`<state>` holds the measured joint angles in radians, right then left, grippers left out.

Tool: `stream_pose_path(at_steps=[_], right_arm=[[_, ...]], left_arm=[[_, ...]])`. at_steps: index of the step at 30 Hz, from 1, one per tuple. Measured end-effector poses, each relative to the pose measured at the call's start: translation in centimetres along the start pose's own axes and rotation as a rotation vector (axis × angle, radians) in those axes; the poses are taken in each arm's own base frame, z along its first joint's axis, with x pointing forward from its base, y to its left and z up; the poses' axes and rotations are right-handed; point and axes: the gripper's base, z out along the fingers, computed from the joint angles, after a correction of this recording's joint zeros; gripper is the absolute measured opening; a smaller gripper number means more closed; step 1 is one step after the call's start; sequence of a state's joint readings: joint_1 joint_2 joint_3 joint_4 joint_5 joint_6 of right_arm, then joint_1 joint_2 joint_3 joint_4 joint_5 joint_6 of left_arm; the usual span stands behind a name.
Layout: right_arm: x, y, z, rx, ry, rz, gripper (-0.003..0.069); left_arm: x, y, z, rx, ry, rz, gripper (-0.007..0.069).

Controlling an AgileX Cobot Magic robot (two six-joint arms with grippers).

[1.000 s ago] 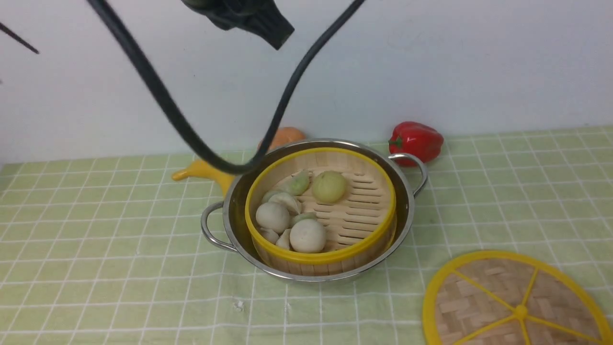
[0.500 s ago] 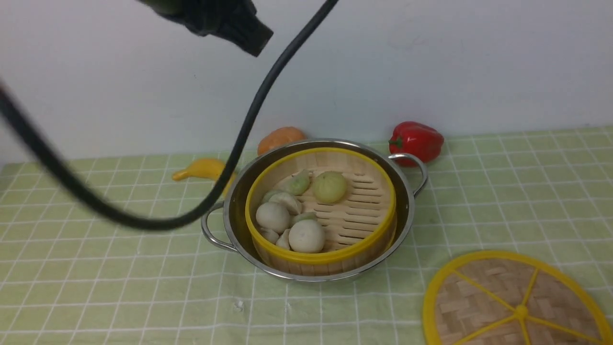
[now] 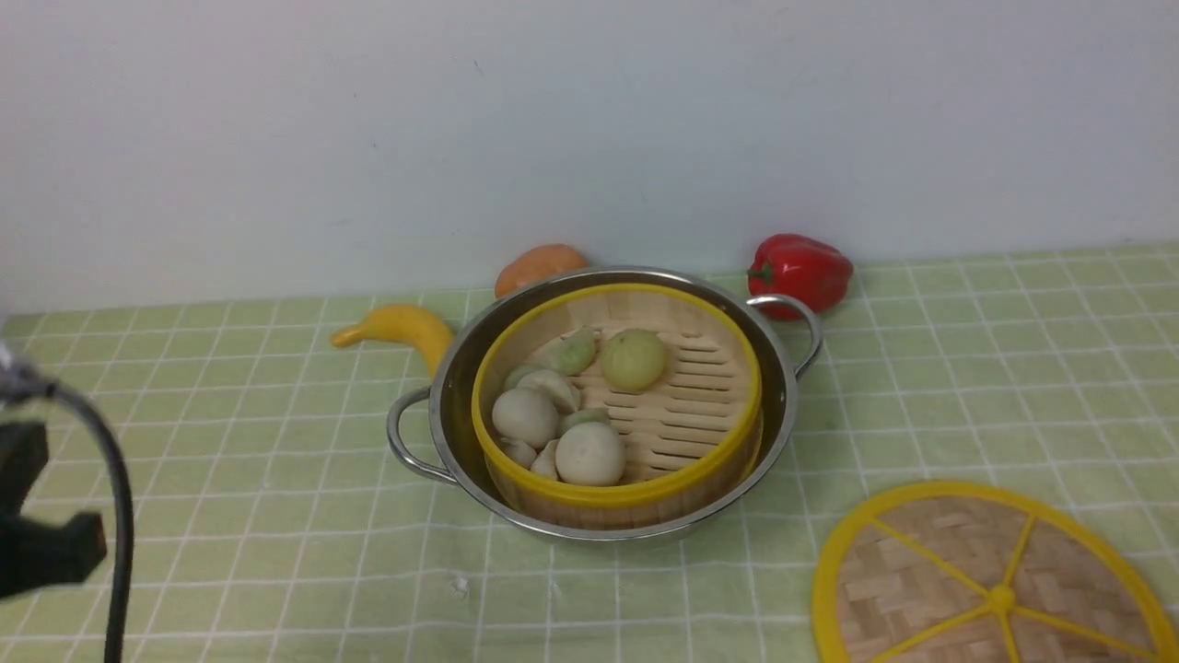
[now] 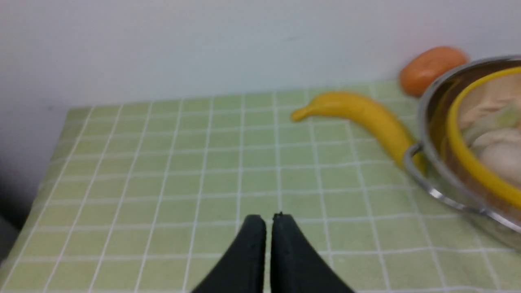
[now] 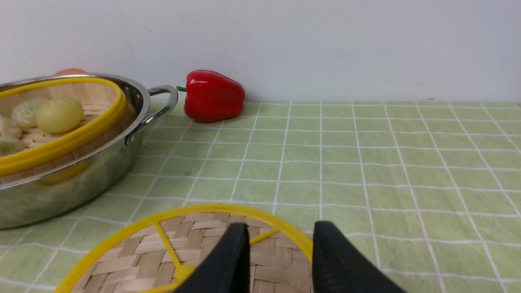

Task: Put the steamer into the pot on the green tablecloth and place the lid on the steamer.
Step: 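Move the gripper down to the bamboo steamer lid and grasp its center knob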

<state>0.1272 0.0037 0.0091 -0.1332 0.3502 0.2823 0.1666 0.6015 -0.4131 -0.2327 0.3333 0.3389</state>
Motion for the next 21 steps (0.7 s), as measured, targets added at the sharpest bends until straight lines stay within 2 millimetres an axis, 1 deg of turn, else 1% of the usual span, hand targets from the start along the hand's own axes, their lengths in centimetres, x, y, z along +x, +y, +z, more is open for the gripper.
stream_pose_path(at_steps=[2,3,5,7,8,10,11,13,16,21], right_arm=[[0.0,0.0,0.0,0.000,0.000,0.000,0.0243],[0.0,0.0,0.0,0.000,0.000,0.000,0.0243],[0.0,0.0,0.0,0.000,0.000,0.000,0.0243],[0.0,0.0,0.0,0.000,0.000,0.000,0.0243],[0.0,0.0,0.0,0.000,0.000,0.000,0.0243],[0.0,0.0,0.0,0.000,0.000,0.000,0.0243],[0.0,0.0,0.0,0.000,0.000,0.000,0.0243],[0.0,0.0,0.0,0.000,0.000,0.000,0.0243],[0.0,0.0,0.0,0.000,-0.001,0.000,0.0243],[0.0,0.0,0.0,0.000,-0.001,0.000,0.0243]], left_arm=[[3.3,0.0,-0.6,-0.044,-0.014,-0.022,0.0022],[3.9,0.0,-0.7,-0.048,-0.015,-0.024,0.0022],[7.0,-0.4,-1.3,-0.069,-0.048,-0.029,0.0022],[9.1,-0.7,-1.5,-0.075,-0.080,-0.027,0.0022],[9.2,-0.7,-1.7,-0.077,-0.093,-0.026,0.0022],[10.5,-0.9,-2.0,-0.082,-0.146,-0.021,0.0022],[10.8,-1.0,-2.2,-0.084,-0.175,-0.018,0.0024],[10.9,-1.1,-2.4,-0.081,-0.192,-0.014,0.0031],[11.3,-1.3,-2.5,-0.067,-0.161,-0.012,0.0033],[11.3,-1.3,-2.5,-0.067,-0.160,-0.011,0.0041]])
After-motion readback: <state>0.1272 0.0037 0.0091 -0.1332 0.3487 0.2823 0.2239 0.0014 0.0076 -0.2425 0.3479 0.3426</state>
